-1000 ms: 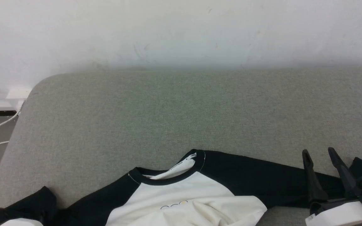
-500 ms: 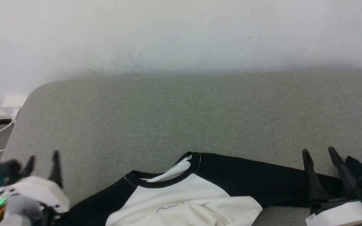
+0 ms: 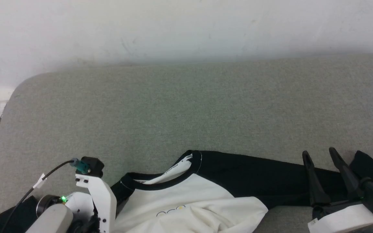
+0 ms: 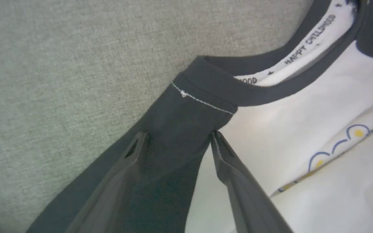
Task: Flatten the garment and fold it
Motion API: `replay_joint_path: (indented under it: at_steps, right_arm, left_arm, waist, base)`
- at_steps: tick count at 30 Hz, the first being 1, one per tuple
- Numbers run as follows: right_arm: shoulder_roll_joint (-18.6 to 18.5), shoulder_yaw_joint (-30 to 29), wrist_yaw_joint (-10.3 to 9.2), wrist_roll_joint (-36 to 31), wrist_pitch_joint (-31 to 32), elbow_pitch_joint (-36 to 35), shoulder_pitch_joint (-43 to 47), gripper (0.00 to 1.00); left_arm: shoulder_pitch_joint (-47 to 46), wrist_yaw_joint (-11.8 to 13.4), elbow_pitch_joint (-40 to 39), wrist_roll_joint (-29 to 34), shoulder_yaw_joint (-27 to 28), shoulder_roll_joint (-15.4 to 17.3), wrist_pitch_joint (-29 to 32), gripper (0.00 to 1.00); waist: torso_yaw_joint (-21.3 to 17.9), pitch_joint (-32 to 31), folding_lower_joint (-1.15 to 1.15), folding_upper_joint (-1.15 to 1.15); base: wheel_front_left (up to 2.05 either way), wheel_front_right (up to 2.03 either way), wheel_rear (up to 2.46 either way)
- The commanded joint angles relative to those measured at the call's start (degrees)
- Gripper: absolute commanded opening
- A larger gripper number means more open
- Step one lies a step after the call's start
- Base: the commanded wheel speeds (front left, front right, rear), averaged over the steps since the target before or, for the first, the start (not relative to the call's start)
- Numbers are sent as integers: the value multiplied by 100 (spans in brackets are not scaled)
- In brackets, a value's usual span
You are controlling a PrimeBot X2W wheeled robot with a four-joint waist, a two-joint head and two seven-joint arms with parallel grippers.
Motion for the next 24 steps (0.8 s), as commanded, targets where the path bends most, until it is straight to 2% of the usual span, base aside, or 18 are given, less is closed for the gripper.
replay_joint_path:
  at_steps: [1, 7, 10, 11, 12, 13, 19, 22, 24]
  right_arm:
    - [6, 12, -11, -38, -2, 9, -90, 100]
    - [6, 22, -11, -20, -34, 45, -165, 100]
    - [6, 22, -11, -16, -45, 71, -187, 100]
    - [6, 17, -11, -12, -48, 82, -191, 100]
    - [6, 13, -11, -9, -52, 92, -196, 100]
    - [6, 8, -11, -6, -52, 104, -205, 100]
    - [6, 82, -11, -6, 5, 226, -328, 100]
    - [6, 230, -11, 8, 195, 508, -553, 100]
    - [6, 379, -11, -30, 542, 888, -760, 100]
  left_arm:
    - [-191, -49, 183, 31, -61, 37, 97, 100]
    - [-505, 67, 875, 430, -331, 30, 214, 100]
    - [-546, 50, 1160, 577, -594, -28, 498, 100]
    - [-540, 27, 1229, 542, -640, -91, 593, 93]
    - [-540, 0, 1273, 504, -665, -150, 636, 29]
    - [-545, -8, 1308, 479, -668, -194, 629, 0]
    - [-511, 209, 1283, 459, -426, -326, -101, 0]
    - [-453, 375, 1128, 496, -276, -358, -586, 0]
    - [-414, 426, 995, 506, -222, -386, -811, 0]
  waist:
    - [-76, 105, 0, 0]
    - [-169, 272, 0, 0]
    - [-197, 311, 0, 0]
    - [-195, 315, 0, 0]
    - [-193, 318, 0, 0]
    - [-190, 317, 0, 0]
    - [-100, 177, 0, 0]
    - [-29, 104, 0, 0]
    - [39, 81, 0, 0]
  base:
    - [0, 0, 0]
    - [0, 0, 0]
    - [0, 0, 0]
    - [0, 0, 0]
    - [0, 0, 0]
    - [0, 0, 0]
    - [0, 0, 0]
    - [0, 0, 0]
    - [0, 0, 0]
